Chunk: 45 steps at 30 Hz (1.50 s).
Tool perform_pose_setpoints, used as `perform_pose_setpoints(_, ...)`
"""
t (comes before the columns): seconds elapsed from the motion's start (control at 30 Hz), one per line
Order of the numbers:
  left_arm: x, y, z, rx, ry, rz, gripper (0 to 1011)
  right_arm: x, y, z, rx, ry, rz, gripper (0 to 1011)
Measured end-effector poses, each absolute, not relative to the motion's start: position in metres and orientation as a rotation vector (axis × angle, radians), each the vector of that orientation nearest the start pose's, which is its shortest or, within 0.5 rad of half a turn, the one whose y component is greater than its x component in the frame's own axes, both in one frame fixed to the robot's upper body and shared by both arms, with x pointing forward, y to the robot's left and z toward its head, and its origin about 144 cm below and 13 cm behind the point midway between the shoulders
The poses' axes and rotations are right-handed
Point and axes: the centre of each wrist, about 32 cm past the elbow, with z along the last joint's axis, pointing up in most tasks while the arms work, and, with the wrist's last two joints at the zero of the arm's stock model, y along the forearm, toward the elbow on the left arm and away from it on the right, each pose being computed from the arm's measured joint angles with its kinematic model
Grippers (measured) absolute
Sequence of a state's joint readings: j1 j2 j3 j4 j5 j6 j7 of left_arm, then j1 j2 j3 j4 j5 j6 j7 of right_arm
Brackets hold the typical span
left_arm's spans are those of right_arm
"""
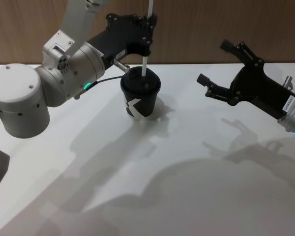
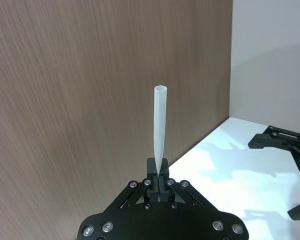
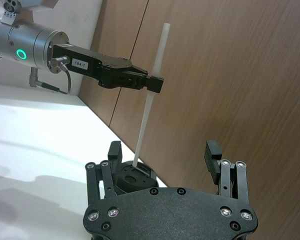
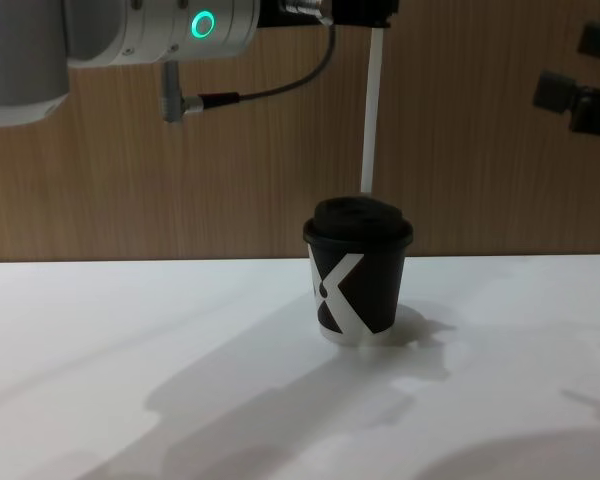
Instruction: Pick up the straw with one hand, pass it to the other hand, and insert it into the cup.
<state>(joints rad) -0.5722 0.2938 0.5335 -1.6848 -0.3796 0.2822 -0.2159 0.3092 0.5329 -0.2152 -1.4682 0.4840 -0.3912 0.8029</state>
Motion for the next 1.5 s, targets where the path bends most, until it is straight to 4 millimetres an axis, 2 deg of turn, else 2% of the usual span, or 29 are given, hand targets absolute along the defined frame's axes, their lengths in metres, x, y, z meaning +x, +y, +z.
perform_pose_setpoints(1.5,0.539,0.141,1.329,-0.038,-0.195,0.805,6,0.531,-0.336,1.236,0.141,-0.496,-0.609,1001)
